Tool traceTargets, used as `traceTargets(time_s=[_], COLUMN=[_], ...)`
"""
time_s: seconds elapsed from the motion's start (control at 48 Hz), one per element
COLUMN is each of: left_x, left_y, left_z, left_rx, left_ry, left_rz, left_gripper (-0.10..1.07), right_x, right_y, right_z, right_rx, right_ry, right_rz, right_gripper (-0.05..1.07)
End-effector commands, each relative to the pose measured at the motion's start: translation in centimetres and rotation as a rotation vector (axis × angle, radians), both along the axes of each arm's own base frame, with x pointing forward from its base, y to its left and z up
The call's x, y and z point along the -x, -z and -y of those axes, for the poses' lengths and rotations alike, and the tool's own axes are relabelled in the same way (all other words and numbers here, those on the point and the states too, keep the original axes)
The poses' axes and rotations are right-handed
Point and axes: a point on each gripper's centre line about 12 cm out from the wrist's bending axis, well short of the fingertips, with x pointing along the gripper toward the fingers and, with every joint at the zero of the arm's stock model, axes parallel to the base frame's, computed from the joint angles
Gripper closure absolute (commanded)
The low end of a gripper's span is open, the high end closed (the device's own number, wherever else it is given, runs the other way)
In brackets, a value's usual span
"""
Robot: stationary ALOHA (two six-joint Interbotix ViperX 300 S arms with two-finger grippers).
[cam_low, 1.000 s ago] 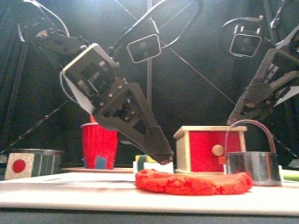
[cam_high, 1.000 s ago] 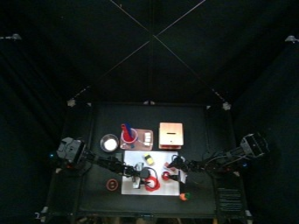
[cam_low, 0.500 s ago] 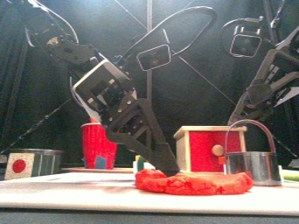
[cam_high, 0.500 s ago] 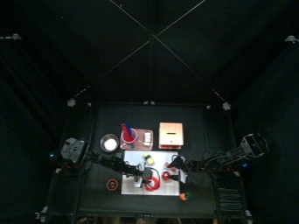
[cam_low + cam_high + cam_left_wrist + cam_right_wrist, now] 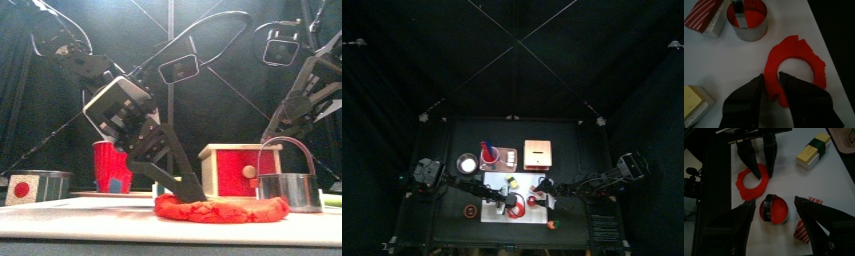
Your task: Place excess dough in metal bowl
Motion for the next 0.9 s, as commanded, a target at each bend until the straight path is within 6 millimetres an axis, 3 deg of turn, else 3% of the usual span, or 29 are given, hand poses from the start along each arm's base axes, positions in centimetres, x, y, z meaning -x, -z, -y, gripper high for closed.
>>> traceTargets(time_s=[0.0, 0.312, 0.5, 0.667, 0.875], left_x=[-0.4, -0.5, -0.4, 1.0, 3.8], left_y=[-0.5, -1.6, -4.5, -7.5, -9.0], left_z=[0.0, 0.1, 0.1, -0.3, -1.2], left_rx=[0.003, 0.008, 0.018, 0.019, 0.021], left_ry=[-0.001, 0.000, 0.004, 0.014, 0.005], left_rz=[0.012, 0.036, 0.087, 0.141, 0.181], left_gripper=[0.32, 0.39, 0.40, 0.40, 0.40], right_x=[-0.4, -0.5, -0.5, -0.5, -0.5], right_y=[-0.9, -1.0, -1.0, -1.0, -1.0], right_z=[0.0, -0.1, -0.1, -0.1, 0.0], right_rx=[-0.007, -0.008, -0.013, -0.013, -0.014], right_ry=[0.004, 0.003, 0.006, 0.008, 0.009], right_rz=[0.031, 0.034, 0.032, 0.033, 0.031], right_gripper=[0.08, 0.08, 0.08, 0.08, 0.08])
